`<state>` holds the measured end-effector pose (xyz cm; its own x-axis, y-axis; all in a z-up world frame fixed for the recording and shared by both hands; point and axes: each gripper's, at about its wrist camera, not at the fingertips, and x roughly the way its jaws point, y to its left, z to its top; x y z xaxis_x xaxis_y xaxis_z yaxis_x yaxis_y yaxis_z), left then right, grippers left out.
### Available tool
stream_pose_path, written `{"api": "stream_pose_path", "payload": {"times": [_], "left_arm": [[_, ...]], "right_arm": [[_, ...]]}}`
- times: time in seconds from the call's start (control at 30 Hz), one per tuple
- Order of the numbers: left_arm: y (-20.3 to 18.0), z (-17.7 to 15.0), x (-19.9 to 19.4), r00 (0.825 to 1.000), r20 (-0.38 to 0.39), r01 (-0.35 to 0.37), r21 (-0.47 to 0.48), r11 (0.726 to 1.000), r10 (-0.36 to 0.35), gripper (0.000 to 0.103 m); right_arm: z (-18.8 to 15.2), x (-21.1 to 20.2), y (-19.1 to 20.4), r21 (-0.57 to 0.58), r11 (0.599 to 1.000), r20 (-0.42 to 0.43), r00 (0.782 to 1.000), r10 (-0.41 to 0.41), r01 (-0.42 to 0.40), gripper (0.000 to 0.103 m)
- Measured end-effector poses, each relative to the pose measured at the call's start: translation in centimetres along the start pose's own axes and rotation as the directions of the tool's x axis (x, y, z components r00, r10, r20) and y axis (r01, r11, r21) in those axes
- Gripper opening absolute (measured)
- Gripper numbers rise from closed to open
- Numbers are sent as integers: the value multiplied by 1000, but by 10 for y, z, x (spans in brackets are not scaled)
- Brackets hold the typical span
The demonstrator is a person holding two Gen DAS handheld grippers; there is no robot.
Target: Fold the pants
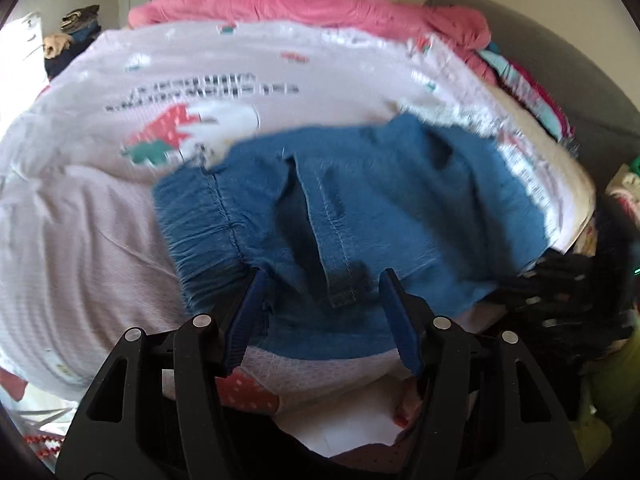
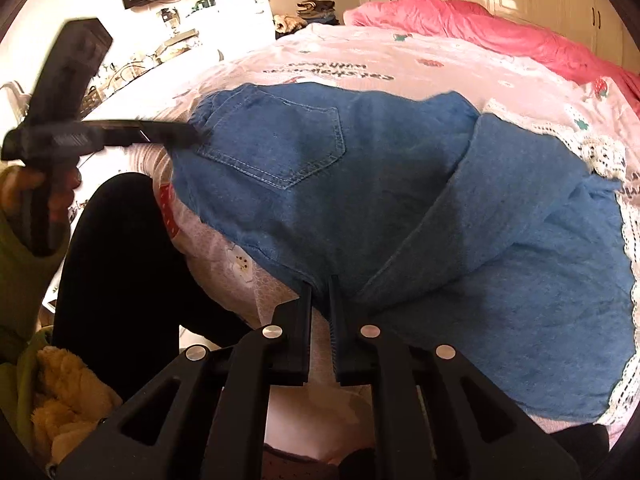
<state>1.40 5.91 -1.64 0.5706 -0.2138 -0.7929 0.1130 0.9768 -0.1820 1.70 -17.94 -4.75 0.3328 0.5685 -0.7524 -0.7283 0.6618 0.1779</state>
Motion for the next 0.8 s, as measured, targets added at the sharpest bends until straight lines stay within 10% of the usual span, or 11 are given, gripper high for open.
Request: {"api": "stream_pose_path", "payload": {"times": [0.3,0.57,0.8], "left_arm": [[2,-4,6,1000,6,10,8,1000,-10,52],[4,-2,-2,999,34,-8,7,1000,8,51],[22,12,-1,996,58,-61,-28,998,63,49]], "right_arm": [[33,-24,10,-4,996,111,990,88,-88,24],[36,44,1,5,999,-89,995,-49,50,29],[36,40,1,61,998,-55,998,3,0,42]]}}
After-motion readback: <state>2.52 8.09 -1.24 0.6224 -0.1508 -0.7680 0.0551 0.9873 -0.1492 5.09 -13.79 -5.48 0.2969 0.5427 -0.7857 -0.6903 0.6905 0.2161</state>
